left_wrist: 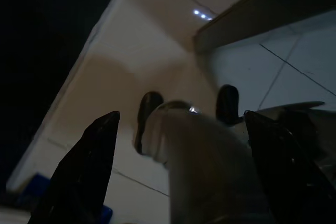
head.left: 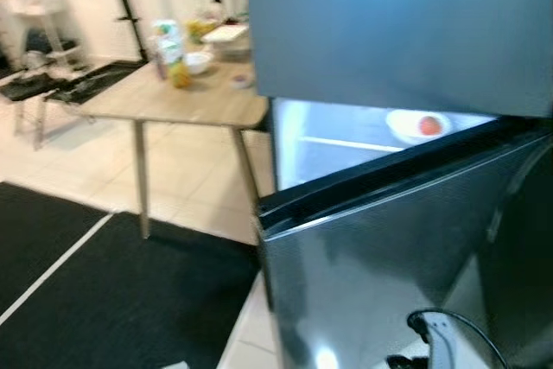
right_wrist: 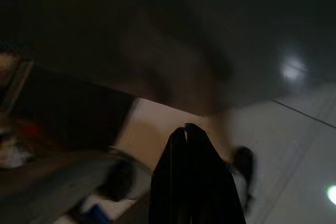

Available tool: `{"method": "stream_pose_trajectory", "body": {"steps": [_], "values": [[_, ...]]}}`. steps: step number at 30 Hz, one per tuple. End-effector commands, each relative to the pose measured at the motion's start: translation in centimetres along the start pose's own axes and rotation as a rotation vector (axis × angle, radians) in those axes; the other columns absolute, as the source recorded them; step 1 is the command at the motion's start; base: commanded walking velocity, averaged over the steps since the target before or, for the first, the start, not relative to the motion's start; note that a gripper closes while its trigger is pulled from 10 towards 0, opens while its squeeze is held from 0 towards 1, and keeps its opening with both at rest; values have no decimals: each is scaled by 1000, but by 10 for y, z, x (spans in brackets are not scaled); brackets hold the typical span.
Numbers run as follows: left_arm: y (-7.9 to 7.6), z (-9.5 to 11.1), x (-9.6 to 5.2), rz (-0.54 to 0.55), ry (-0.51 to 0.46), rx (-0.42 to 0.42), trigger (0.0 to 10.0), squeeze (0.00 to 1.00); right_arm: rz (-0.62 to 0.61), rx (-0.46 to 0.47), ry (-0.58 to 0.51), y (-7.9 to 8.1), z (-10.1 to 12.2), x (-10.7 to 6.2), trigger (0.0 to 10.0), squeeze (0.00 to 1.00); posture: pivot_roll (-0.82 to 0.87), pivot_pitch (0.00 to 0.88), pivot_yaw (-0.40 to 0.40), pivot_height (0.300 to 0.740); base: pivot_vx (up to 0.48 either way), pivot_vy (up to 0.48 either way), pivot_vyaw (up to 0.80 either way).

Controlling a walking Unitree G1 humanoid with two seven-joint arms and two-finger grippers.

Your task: Restocking fridge

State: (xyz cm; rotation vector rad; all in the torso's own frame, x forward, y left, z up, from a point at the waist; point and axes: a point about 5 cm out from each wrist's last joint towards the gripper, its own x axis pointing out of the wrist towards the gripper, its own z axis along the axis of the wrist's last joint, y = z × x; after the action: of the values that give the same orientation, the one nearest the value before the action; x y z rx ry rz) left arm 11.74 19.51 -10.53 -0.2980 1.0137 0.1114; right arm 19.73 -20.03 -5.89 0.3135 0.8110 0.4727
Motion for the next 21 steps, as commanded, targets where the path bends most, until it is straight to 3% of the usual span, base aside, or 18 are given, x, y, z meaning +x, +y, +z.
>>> {"method": "stream_pose_trajectory", "body": {"steps": [1, 2, 4, 7, 9, 12, 15, 16, 21], "values": [[4, -2, -1, 15, 7, -5, 10000, 0, 86, -28, -6, 9, 8, 7, 10000, 0, -99, 0, 16, 740, 0, 0, 0], [4, -2, -1, 15, 7, -5, 10000, 0, 86, -28, -6, 9, 8, 7, 10000, 0, -99, 0, 16, 740, 0, 0, 0], [5, -2, -1, 19, 10, -3, 10000, 0, 287, -97, -20, 23, 28, 13, 10000, 0, -91, 0, 15, 740, 0, 0, 0], [5, -3, -2, 20, 13, 0, 10000, 0, 384, -140, -29, 30, 39, 15, 10000, 0, -91, 0, 15, 740, 0, 0, 0], [5, -4, -2, 21, 17, 4, 10000, 0, 542, -234, -104, 45, 71, 17, 10000, 0, -90, 0, 10, 740, 0, 0, 0], [5, -4, -2, 21, 17, 4, 10000, 0, 554, -244, -118, 47, 75, 17, 10000, 0, -90, 0, 10, 740, 0, 0, 0], [5, -4, -2, 22, 18, 4, 10000, 0, 585, -286, -183, 54, 94, 19, 10000, 0, -90, 0, 11, 740, 0, 0, 0], [5, -4, -2, 24, 18, 5, 10000, 0, 609, -333, -254, 61, 116, 19, 10000, 0, -86, 0, 9, 740, 0, 0, 0], [6, -4, -2, 26, 16, 6, 10000, 0, 645, -421, -294, 69, 138, 17, 10000, 0, -86, 0, 9, 740, 0, 0, 0]]}}
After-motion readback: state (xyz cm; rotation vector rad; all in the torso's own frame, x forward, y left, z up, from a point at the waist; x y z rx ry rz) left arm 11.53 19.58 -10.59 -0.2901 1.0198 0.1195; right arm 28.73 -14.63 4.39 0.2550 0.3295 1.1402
